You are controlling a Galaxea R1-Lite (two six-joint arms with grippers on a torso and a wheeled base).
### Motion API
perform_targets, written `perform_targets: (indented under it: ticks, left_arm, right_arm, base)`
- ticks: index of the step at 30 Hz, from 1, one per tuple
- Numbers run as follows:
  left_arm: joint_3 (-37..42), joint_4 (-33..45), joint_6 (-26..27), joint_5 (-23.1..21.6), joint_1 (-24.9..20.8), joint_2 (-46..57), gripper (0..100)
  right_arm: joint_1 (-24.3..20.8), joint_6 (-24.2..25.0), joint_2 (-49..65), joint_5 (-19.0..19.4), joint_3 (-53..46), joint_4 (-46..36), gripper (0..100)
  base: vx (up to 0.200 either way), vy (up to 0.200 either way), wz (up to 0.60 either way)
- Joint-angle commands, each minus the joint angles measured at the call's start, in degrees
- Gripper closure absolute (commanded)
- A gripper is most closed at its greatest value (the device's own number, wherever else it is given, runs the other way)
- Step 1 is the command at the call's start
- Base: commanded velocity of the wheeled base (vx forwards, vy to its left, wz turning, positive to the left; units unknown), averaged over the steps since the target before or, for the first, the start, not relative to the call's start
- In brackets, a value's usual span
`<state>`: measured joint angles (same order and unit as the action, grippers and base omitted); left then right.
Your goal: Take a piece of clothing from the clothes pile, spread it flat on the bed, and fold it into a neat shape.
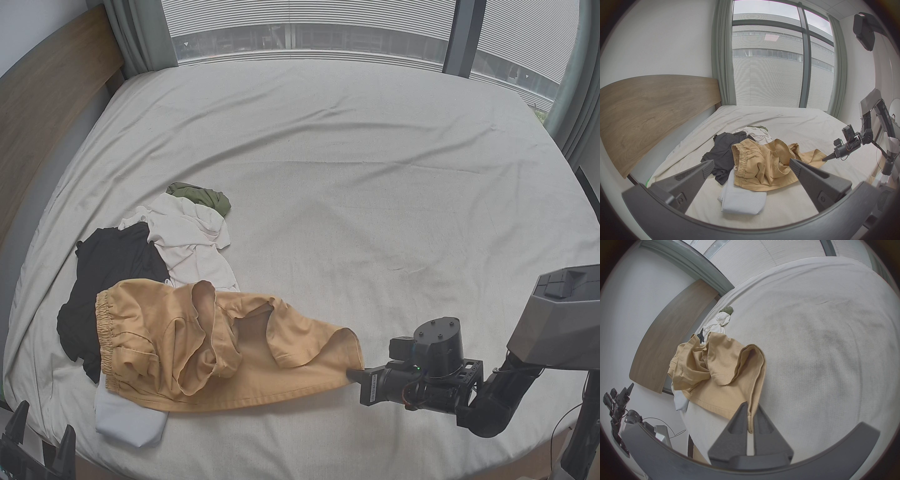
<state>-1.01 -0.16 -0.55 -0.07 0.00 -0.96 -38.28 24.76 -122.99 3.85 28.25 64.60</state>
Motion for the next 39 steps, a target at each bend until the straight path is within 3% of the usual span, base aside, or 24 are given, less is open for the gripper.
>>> perform_targets:
  ticks: [1,15,39]
  left_arm:
    - [1.0,0.0,0.0,0.0,0.0,1.0,0]
    - [1.0,0.0,0.0,0.0,0.0,1.0,0]
    - [1.0,0.0,0.0,0.0,0.0,1.0,0]
  right_arm:
    - [1.1,-0.1,0.1,0.0,-3.5,2.6,100]
    - [5.6,-2.0,0.1,0.4,-12.6,11.9,100]
    - [9.1,-2.1,-0.6,0.4,-28.0,23.6,100]
  base:
    - [0.0,0.0,0.0]
    - [0.0,0.0,0.0]
    - [0.0,0.0,0.0]
